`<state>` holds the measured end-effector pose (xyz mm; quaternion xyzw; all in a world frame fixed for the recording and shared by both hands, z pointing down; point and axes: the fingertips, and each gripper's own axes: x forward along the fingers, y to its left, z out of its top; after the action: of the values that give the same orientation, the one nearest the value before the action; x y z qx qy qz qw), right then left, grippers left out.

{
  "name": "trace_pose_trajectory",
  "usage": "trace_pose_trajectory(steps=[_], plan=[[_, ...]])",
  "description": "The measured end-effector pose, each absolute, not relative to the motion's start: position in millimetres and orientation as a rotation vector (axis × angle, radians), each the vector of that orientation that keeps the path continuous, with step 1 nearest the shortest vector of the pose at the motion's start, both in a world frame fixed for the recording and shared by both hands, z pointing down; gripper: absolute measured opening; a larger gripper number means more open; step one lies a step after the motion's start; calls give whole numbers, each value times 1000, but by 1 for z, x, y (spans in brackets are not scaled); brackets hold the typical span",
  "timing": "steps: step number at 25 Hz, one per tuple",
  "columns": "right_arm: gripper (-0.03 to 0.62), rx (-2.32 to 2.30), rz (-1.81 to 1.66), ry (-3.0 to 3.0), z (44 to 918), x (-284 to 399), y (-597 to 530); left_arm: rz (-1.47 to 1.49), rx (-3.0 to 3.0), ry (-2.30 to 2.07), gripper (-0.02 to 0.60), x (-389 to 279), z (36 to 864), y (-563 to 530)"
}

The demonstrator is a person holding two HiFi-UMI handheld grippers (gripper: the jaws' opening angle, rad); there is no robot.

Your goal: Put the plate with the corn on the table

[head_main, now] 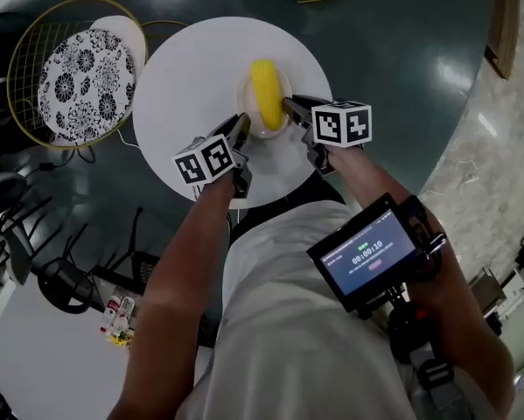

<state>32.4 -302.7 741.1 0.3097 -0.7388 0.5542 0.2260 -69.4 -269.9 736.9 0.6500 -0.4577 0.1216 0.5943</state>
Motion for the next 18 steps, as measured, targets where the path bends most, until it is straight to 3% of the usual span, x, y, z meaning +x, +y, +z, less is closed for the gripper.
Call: trace_pose_trajectory(steps=[18], plan=[[55, 941, 1430, -2035, 725, 28, -310, 294, 1532, -1085, 44, -68, 728, -277]])
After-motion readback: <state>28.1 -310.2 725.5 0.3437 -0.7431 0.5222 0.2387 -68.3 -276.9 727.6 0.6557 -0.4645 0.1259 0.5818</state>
